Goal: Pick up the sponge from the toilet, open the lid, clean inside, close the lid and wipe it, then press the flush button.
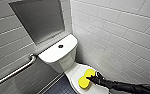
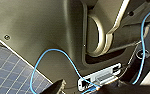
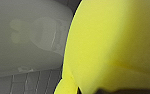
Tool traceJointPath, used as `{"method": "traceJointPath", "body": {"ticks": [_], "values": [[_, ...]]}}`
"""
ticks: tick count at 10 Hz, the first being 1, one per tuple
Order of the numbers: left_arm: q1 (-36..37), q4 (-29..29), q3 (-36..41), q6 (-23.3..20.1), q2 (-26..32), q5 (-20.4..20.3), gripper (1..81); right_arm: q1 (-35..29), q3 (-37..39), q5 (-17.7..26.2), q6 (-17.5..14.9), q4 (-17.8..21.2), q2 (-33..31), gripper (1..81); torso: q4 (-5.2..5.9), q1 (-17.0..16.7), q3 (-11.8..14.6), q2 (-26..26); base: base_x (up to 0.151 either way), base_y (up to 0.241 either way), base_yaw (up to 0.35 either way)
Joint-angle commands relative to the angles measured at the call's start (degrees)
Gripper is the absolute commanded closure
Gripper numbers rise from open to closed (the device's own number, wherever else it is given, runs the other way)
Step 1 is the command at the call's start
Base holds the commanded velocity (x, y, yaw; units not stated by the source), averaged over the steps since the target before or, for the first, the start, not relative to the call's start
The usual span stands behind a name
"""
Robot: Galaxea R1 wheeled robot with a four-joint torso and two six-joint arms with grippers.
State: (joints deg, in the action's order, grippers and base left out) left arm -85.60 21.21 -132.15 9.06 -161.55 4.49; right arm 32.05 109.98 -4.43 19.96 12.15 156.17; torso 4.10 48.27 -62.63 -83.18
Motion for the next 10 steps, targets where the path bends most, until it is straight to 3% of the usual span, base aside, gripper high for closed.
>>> {"method": "traceJointPath", "body": {"ticks": [1, 6, 8, 10], "values": [[-1.5, -0.6, 0.5, -0.1, 1.0, 4.5, 1.0, -7.7, 9.4, 2.9, -0.3, -2.7, 9.2, 81.1, 0.00, 0.0, 0.0, 0.0, 0.000, 0.000, 0.000], [-2.3, -0.6, 0.5, 0.0, 1.5, 4.8, 1.0, -2.1, 20.3, 0.9, -0.7, -3.3, 14.1, 81.1, 0.00, 0.0, 0.0, 0.0, 0.000, 0.000, 0.000], [-2.6, -0.6, 0.7, 0.1, 1.9, 5.4, 1.0, 0.8, 21.1, -2.3, -0.6, -3.3, 13.7, 81.1, 0.00, 0.0, 0.0, 0.0, 0.000, 0.000, 0.000], [-2.6, -0.6, 0.7, 0.1, 1.6, 5.4, 1.0, 3.8, 17.4, -5.1, -0.4, -3.2, 9.2, 81.1, 0.00, 0.0, 0.0, 0.0, 0.000, 0.000, 0.000]]}}
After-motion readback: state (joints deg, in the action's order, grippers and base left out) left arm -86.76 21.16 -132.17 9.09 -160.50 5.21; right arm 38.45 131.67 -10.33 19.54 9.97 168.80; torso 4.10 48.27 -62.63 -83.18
